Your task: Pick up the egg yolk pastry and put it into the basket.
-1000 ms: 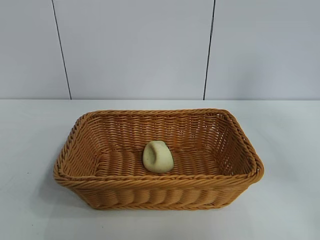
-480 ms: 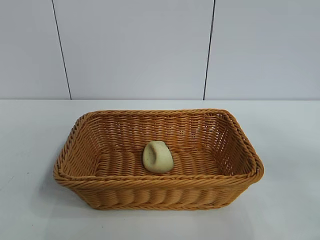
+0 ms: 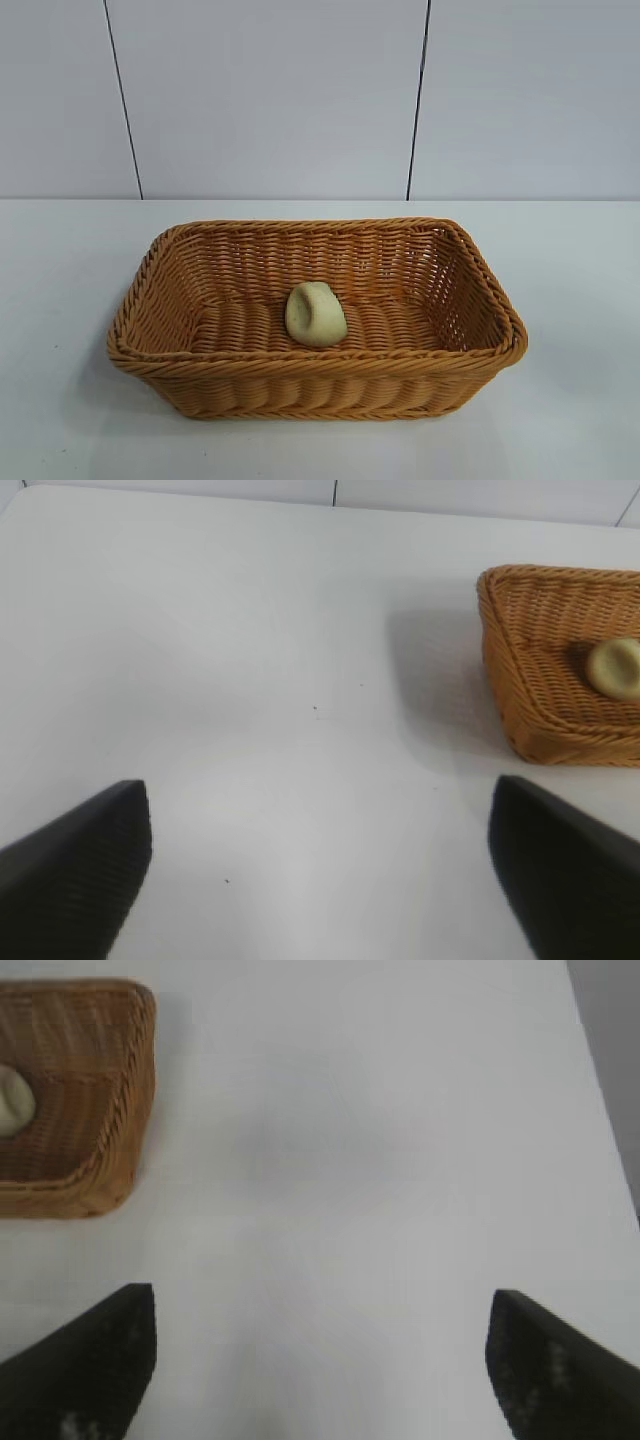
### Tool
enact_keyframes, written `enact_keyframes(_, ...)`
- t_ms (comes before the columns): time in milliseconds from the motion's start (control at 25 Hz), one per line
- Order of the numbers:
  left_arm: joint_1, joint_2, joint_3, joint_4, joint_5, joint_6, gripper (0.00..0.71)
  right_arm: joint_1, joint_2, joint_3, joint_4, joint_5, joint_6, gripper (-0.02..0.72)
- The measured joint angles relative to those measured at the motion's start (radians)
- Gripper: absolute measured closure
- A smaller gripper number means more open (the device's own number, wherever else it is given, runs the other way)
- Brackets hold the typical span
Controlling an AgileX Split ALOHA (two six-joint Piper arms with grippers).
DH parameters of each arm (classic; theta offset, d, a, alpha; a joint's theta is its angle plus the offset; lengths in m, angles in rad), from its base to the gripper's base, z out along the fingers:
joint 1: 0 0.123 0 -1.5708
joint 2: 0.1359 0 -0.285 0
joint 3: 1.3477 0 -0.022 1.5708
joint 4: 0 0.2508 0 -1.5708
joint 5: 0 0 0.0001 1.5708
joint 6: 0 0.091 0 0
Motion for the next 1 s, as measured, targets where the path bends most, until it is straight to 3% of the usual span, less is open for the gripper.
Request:
enact_keyframes(160,0.0,0.0,0.0,0.0,0.0,0.0,0.049,0.0,-0.103,0.0,-0.001,0.001,0.0,0.057)
enact_keyframes(1000,0.0,0.0,0.0,0.005,-0.001,0.0,0.049,0.0,-0.108,0.001,-0.001,0.0,0.0,0.057)
